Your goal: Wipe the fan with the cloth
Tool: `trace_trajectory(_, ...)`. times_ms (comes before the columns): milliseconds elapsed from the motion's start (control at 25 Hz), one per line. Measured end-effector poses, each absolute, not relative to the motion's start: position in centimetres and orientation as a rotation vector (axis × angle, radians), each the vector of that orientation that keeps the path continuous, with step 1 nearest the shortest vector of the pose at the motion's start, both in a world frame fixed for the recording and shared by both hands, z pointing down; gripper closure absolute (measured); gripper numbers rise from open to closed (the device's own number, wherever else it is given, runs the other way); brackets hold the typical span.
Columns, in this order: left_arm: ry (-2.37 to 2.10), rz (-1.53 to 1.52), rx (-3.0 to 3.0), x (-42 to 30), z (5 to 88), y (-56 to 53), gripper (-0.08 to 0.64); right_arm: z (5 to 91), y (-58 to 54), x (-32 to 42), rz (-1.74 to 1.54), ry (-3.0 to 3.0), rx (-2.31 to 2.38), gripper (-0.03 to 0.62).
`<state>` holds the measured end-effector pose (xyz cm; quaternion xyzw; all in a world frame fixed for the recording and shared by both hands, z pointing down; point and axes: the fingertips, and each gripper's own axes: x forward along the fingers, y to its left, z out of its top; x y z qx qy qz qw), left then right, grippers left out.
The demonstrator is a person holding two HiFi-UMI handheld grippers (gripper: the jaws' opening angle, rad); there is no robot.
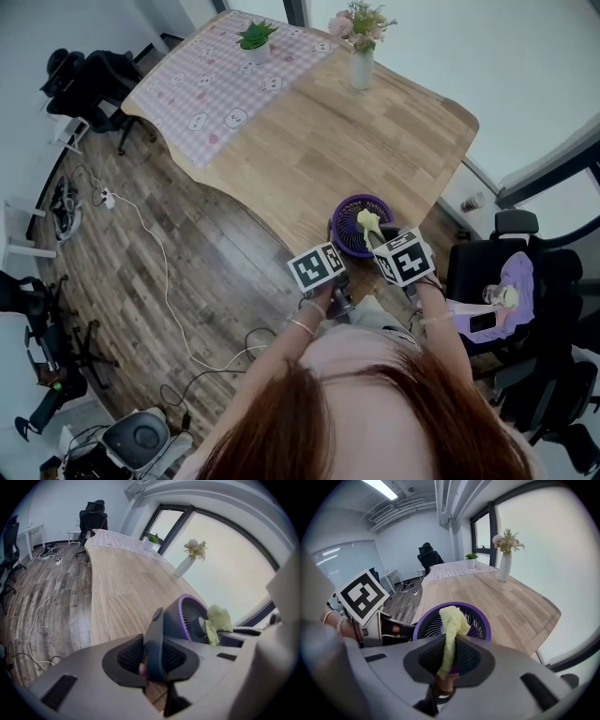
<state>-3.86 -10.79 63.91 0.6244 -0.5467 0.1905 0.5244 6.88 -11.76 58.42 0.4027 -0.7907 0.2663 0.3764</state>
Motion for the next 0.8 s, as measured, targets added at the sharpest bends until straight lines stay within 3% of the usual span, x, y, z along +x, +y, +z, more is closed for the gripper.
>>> trace_trajectory(800,-1.266,0.531,1.717,-4.2,57.9,-11.8,0.405,53.2,-13.7,5.3,0.596,-2.269,1.231,0.549)
